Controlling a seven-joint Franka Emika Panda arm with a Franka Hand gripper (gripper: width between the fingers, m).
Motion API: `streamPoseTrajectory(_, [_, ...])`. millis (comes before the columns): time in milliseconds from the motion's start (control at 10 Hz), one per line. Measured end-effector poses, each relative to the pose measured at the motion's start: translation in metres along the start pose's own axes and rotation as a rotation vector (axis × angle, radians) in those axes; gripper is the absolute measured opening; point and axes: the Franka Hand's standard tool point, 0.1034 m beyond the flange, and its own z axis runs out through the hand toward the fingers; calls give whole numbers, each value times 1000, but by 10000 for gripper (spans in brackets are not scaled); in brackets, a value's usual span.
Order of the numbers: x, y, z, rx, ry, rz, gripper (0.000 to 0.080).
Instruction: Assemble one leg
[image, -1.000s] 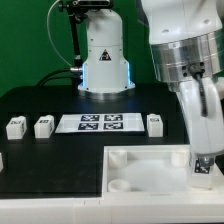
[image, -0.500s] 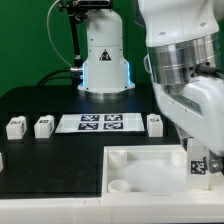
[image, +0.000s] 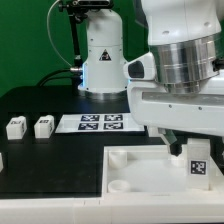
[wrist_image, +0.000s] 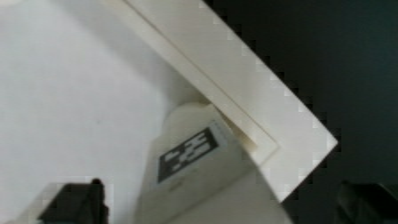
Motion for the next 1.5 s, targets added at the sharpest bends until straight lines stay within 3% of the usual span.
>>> streamPoseTrajectory(100, [0,1,-1,-41,7,-188,649])
streamPoseTrajectory(200, [3,0,-4,-65,22,-341,649])
streamPoseTrajectory(300, [2,-1,-3,-54,20,-262,649])
streamPoseTrajectory(400, [2,-1,-3,-55,20,-272,526])
streamPoseTrajectory(500, [2,-1,-3,-53,20,-226,526])
streamPoseTrajectory(600, [1,-2,-3,-49,20,-114,385])
streamPoseTrajectory(700, [1,0,-2,-48,21,-8,294])
streamPoseTrajectory(1100, [2,-1,-3,-35,29,577,294])
streamPoseTrajectory(1400, [2,-1,-2,13,1,1145,294])
streamPoseTrajectory(1500, [2,-1,-2,15,-1,1207,294])
